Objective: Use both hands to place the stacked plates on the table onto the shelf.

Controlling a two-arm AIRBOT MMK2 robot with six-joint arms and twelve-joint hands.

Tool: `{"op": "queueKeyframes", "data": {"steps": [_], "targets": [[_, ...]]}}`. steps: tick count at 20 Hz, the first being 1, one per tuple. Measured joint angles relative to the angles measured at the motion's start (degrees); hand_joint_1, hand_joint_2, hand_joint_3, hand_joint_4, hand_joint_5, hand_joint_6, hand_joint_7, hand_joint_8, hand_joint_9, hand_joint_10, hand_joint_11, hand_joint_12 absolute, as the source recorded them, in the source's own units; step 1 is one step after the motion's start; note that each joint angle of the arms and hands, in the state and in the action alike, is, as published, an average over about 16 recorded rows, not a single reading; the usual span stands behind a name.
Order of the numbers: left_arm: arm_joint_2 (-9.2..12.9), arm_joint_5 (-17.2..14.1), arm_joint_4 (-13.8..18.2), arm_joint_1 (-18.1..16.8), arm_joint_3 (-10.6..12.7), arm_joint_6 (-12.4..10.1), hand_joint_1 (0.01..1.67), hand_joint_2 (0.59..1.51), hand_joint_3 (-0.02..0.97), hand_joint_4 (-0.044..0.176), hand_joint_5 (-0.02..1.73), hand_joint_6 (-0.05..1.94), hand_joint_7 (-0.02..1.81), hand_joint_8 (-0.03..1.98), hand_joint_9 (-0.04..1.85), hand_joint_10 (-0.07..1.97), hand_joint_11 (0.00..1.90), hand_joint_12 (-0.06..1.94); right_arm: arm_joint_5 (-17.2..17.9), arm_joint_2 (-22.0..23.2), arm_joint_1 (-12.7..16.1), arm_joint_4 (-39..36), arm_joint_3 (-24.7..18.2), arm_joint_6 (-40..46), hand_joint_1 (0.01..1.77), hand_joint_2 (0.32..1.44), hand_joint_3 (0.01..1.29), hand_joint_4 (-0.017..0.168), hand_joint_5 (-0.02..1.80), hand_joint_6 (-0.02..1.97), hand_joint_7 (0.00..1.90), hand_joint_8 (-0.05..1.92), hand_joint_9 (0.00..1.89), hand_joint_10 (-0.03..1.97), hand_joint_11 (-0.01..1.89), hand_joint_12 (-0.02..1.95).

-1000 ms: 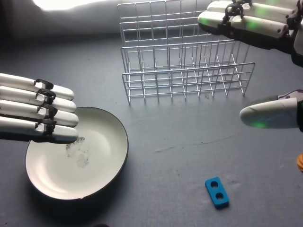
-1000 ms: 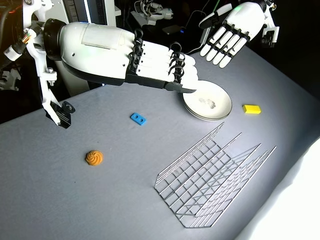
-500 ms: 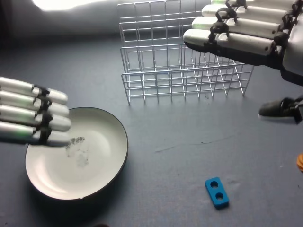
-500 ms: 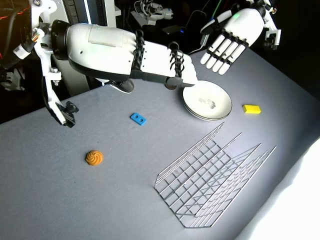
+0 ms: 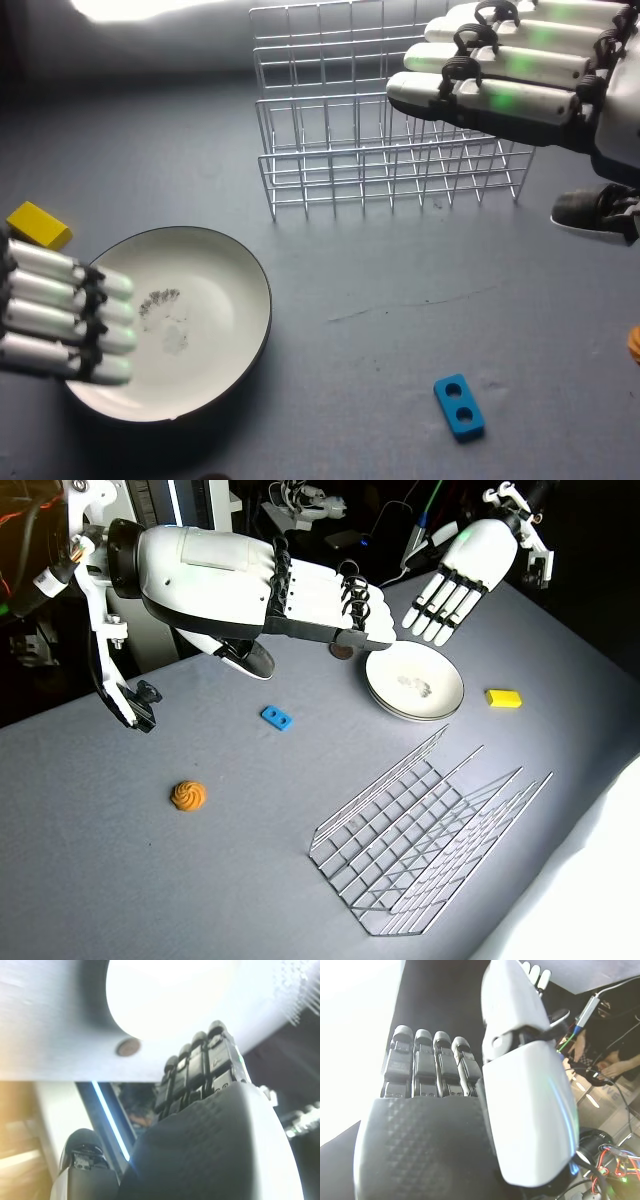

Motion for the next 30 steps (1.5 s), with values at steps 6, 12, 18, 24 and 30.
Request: {"op": "queueKeyframes", "data": {"steps": [6, 12, 18, 24, 30], "targets": [[-2.51, 2.32, -1.02, 4.24, 1.49, 0.77, 0.02, 1.037, 0.022, 0.003, 0.02, -0.02, 0.02, -0.01, 0.02, 0.00, 0.02, -0.02, 0.00, 0.00, -0.10, -0.69, -0.10, 0.00, 1.40, 1.02, 0.02, -0.001, 0.06, 0.02, 0.02, 0.01, 0.03, 0.01, 0.02, 0.28], [-4.97, 3.68, -2.25, 6.64, 3.96, 0.96, 0.02, 1.048, 0.023, 0.003, 0.02, -0.02, 0.02, -0.01, 0.02, 0.00, 0.02, -0.02, 0.03, -0.01, -0.11, -1.26, -0.14, -0.01, 1.40, 1.03, 0.02, -0.001, 0.07, 0.02, 0.03, 0.01, 0.04, 0.01, 0.02, 0.38], [-6.52, 4.22, -3.45, 7.77, 5.83, 1.05, 0.02, 1.058, 0.023, 0.004, 0.02, -0.02, 0.01, -0.01, 0.02, 0.00, 0.02, -0.02, 0.07, -0.08, -0.20, -1.63, -0.15, -0.02, 1.37, 1.03, 0.02, -0.001, 0.07, 0.02, 0.03, 0.01, 0.05, 0.01, 0.02, 0.39], [-7.28, 4.92, -4.48, 8.76, 6.57, 0.99, 0.02, 1.066, 0.023, 0.003, 0.02, -0.02, 0.01, -0.01, 0.02, 0.00, 0.02, -0.02, 0.10, -0.20, -0.34, -1.91, -0.15, -0.06, 1.32, 1.04, 0.02, -0.001, 0.07, 0.02, 0.03, 0.01, 0.04, 0.01, 0.02, 0.37], [-7.85, 5.84, -5.50, 10.11, 6.89, 0.64, 0.02, 1.072, 0.023, 0.001, 0.02, -0.01, 0.01, -0.01, 0.01, 0.00, 0.02, -0.02, 0.12, -0.31, -0.49, -2.32, -0.15, -0.15, 1.27, 1.06, 0.02, -0.001, 0.06, 0.02, 0.02, 0.01, 0.03, 0.01, 0.02, 0.32]]}}
